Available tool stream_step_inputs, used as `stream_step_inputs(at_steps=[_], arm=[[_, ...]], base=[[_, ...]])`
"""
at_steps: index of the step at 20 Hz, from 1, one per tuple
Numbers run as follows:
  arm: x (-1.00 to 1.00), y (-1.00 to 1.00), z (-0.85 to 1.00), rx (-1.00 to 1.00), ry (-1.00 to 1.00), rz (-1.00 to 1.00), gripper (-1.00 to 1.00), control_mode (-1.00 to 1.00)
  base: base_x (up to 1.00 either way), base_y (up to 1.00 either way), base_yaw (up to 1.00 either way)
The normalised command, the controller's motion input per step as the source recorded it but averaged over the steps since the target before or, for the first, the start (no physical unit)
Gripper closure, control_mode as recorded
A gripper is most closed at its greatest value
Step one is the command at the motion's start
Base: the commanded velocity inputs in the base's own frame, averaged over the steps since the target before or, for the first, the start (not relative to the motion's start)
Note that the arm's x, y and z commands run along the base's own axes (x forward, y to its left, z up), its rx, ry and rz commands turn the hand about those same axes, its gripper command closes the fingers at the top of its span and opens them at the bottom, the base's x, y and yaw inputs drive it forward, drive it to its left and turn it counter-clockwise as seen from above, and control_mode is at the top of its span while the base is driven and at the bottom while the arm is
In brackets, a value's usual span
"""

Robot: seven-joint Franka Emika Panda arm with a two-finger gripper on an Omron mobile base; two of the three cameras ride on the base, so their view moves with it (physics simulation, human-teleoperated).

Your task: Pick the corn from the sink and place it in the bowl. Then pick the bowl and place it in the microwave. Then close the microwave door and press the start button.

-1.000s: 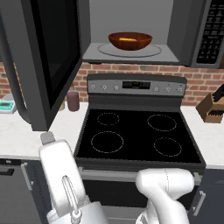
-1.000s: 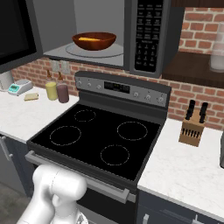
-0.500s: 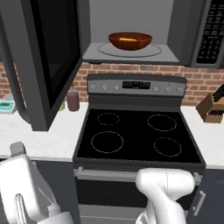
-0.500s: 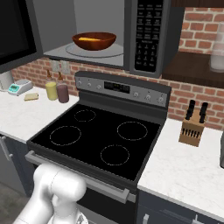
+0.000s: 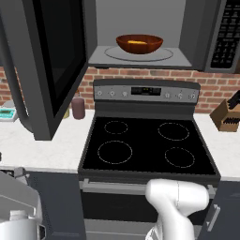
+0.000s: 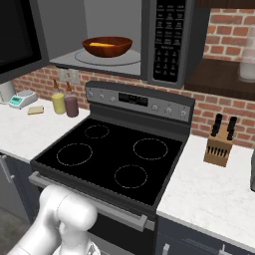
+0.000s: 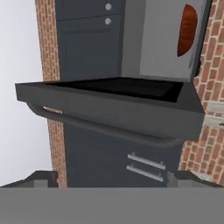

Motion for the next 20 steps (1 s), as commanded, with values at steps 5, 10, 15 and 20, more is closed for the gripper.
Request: stream_step_inputs(at_steps=[5,10,15,20], arm=[[0.62,0.74,-0.7,0.29,0.01,-0.09,-1.0,-1.0],[0.74,0.73,-0.74,0.35,0.0,-0.13,-1.0,-1.0],[0.77,0.62,-0.53,0.36,0.0,-0.14,-1.0,-1.0],[0.56,0.34,-0.16,0.32,0.0,-0.1,-1.0,-1.0]], base=[[0.0,0.0,0.0],[0.0,0.0,0.0],[0.0,0.0,0.0],[0.0,0.0,0.0]])
